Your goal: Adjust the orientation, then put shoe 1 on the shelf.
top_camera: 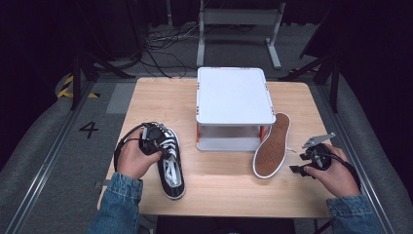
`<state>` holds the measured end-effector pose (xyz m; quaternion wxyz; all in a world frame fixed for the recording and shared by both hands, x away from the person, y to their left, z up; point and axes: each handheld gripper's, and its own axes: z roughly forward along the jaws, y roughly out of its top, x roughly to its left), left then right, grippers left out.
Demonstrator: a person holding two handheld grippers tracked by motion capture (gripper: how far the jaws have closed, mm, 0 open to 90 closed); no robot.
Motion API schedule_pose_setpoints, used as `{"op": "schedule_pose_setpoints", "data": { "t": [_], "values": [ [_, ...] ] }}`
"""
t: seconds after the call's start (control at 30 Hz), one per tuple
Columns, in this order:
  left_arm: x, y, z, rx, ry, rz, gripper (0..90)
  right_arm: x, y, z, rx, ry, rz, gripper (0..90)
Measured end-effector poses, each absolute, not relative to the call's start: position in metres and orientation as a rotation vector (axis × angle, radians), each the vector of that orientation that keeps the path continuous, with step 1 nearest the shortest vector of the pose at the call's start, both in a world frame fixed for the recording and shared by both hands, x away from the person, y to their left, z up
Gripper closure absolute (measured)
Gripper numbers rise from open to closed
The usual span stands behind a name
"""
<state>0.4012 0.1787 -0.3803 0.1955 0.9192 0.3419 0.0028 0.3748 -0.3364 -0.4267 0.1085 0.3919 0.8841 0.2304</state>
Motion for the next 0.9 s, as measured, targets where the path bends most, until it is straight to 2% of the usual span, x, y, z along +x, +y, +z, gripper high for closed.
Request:
{"op": "schedule_pose_setpoints", "data": {
  "t": [0.4,0.9],
  "values": [
    [0.405,0.177,-0.344,2.563,0.987,0.112,84.4,0.373,-0.348,-0.426,1.203,2.566,0.674,33.5],
    [0.421,0.174,-0.269,2.513,0.932,0.258,84.3,0.364,-0.362,-0.425,1.253,2.531,0.673,33.5]
  ]
}}
